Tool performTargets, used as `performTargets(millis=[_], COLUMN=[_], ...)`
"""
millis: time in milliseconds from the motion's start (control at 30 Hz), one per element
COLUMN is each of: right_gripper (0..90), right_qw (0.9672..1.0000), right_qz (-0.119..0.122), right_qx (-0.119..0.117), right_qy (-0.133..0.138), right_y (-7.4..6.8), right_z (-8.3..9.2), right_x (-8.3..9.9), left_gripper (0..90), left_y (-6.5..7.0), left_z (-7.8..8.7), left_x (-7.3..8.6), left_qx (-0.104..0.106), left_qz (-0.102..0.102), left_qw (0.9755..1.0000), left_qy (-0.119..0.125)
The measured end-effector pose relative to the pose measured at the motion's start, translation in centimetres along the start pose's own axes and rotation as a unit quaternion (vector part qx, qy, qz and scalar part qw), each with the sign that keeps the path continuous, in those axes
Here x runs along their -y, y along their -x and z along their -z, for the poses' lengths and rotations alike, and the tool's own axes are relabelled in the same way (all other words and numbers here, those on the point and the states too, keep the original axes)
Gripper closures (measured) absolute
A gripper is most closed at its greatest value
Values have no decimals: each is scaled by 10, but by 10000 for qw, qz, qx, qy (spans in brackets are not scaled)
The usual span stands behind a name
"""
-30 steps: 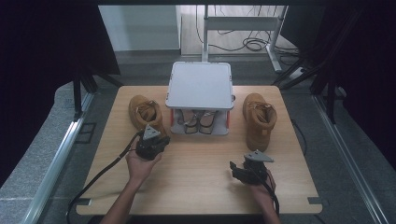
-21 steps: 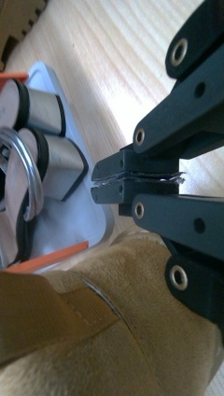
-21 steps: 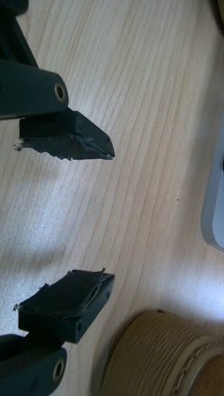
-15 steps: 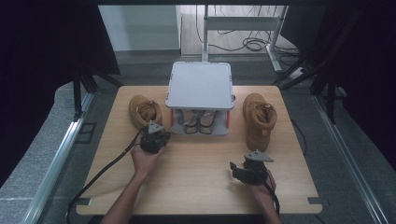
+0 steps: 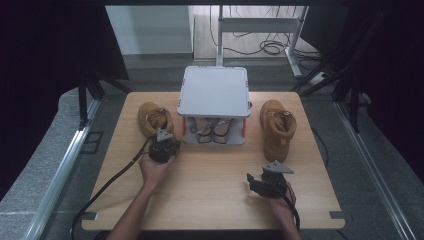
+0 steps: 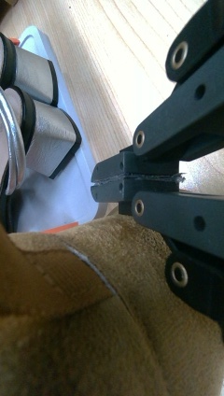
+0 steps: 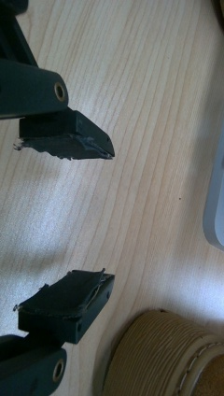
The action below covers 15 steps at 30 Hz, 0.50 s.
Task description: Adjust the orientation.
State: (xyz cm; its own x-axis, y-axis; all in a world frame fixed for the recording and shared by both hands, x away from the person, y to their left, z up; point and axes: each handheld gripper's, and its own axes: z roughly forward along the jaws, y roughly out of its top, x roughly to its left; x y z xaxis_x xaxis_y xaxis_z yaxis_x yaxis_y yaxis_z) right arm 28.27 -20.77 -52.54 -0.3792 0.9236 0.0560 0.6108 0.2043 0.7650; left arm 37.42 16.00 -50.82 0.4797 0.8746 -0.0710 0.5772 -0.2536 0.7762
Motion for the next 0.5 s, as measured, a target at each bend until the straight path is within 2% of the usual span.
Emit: performTargets(millis=[500], right_gripper=[329], right_qw=[10000], right_qz=[-41], right_qx=[36], right_qy=[9], right_y=[4], right_z=[2], right_x=[1], left_gripper=[899], left_y=[-8], left_z=[11], left_x=[8], left_qx=[135], left_qz=[79], left_qw=[9999], left_qy=[16])
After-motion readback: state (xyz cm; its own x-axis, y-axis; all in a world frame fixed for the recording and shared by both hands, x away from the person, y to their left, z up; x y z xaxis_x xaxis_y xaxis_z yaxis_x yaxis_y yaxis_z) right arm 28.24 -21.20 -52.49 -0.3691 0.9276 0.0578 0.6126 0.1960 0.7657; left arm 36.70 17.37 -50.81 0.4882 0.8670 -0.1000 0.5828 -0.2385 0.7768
